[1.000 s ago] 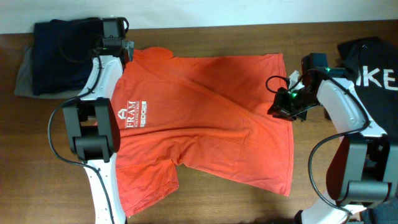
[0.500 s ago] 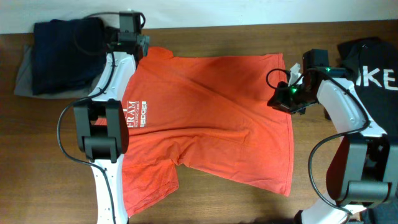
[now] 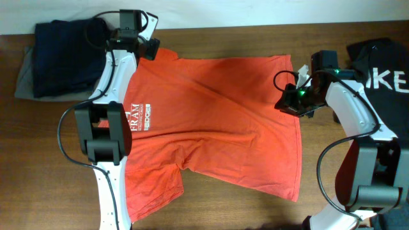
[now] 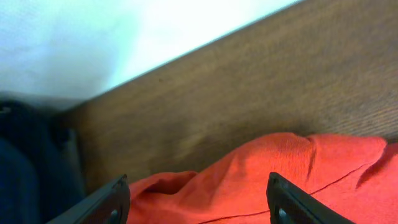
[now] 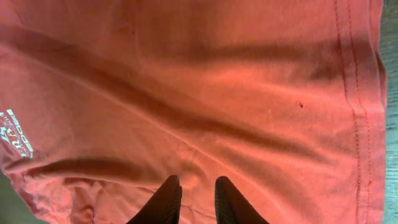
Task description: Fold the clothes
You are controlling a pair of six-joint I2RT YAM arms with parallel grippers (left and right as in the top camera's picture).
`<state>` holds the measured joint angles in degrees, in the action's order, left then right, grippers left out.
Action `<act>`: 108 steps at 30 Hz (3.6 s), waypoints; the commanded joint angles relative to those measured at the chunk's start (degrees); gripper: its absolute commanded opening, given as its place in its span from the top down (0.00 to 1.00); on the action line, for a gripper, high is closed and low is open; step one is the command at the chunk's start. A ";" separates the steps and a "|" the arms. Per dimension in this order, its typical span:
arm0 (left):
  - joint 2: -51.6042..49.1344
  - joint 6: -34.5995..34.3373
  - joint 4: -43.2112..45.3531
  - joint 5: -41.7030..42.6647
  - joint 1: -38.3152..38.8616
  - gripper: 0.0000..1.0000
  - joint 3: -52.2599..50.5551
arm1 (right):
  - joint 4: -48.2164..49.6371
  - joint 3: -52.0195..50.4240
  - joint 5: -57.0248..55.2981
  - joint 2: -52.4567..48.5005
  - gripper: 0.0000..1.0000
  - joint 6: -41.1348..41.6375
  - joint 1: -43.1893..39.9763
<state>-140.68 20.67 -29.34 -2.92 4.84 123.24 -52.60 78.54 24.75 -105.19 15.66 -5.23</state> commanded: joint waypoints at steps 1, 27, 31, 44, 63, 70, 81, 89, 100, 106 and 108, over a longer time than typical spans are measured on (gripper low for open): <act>-2.84 1.77 0.28 1.92 -0.74 0.30 0.72 | -0.66 0.90 0.11 -0.42 0.76 -0.22 0.42; -7.69 -4.81 0.04 -2.71 -1.01 0.92 8.94 | -2.91 0.87 0.11 -0.42 0.77 -0.22 0.42; -7.61 -8.07 -3.43 -5.97 -1.01 0.99 17.20 | -2.91 0.87 0.09 -0.42 0.77 -0.22 0.42; -9.70 -11.30 -16.63 14.73 0.20 0.23 25.68 | -1.77 0.87 0.11 -0.42 0.77 -0.22 0.42; -17.35 -20.87 -17.00 1.88 5.14 0.30 25.68 | -3.76 0.85 0.11 -0.42 0.77 -0.24 0.42; -17.90 -22.86 -19.23 -0.98 5.14 0.35 25.68 | -3.76 0.85 0.09 -0.42 0.77 -0.24 0.42; -18.75 -22.84 -23.58 -1.05 5.14 0.67 25.68 | -3.76 0.85 0.09 -0.42 0.77 -0.26 0.42; -18.43 -22.82 -25.94 -7.50 5.46 0.85 27.36 | -3.76 0.85 0.09 -0.42 0.77 -0.26 0.42; -15.61 -22.80 -25.75 -12.35 6.51 0.81 38.86 | -3.72 0.85 0.09 -0.42 0.77 -0.26 0.42; -15.96 -22.82 -21.46 -12.31 6.54 0.80 38.18 | -3.52 0.85 0.09 -0.42 0.77 -0.26 0.42; -15.98 -22.84 -18.58 -12.24 6.54 0.80 37.66 | -3.52 0.85 0.09 -0.42 0.77 -0.26 0.42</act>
<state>-158.28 -2.20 -50.96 -14.04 11.40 161.10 -56.14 78.54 24.77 -105.19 15.64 -5.23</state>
